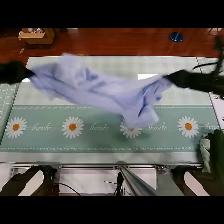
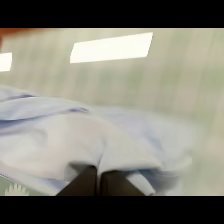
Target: Fold the shirts.
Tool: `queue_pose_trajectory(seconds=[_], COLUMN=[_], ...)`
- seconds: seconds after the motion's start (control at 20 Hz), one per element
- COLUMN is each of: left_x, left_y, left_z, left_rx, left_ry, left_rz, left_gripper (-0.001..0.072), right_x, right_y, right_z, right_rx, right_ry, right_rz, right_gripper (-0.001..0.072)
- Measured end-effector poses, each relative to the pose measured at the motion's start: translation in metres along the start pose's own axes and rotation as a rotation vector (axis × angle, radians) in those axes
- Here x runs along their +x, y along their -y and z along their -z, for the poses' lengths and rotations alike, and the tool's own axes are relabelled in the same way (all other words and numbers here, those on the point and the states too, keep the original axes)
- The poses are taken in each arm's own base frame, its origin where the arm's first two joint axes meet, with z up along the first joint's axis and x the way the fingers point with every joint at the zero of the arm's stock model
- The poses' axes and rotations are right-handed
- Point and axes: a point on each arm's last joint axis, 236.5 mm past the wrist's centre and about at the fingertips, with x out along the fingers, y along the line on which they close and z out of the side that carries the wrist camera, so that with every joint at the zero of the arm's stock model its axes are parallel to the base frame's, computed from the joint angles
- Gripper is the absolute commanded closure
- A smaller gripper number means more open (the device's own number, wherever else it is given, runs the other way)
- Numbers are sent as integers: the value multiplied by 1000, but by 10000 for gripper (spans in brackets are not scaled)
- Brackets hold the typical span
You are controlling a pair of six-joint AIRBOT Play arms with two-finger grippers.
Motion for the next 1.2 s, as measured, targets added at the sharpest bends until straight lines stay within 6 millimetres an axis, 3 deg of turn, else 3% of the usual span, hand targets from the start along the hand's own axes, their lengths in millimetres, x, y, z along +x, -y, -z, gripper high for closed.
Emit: queue_pose_trajectory(seconds=[0.15,0.35,0.55,0.75,0.95,1.05,1.2], left_x=[-65,-132,-178,-208,-214,-210,-197], left_y=[16,46,81,122,139,141,136], left_z=[-45,-69,-65,-39,6,32,68], left_rx=[62,140,195,214,213,203,179], left_ry=[200,375,484,509,404,311,159], left_rz=[-32,-46,-5,94,136,141,146], left_gripper=[683,683,683,683,683,683,684], right_x=[-59,-122,-173,-215,-242,-245,-233], right_y=[-30,-80,-128,-167,-169,-151,-109], right_z=[-59,-111,-143,-158,-154,-143,-120], right_rx=[-95,-210,-305,-384,-457,-468,-429], right_ry=[188,363,489,574,561,486,308], right_rz=[29,39,47,70,210,310,425], right_gripper=[684,684,684,684,684,684,684])
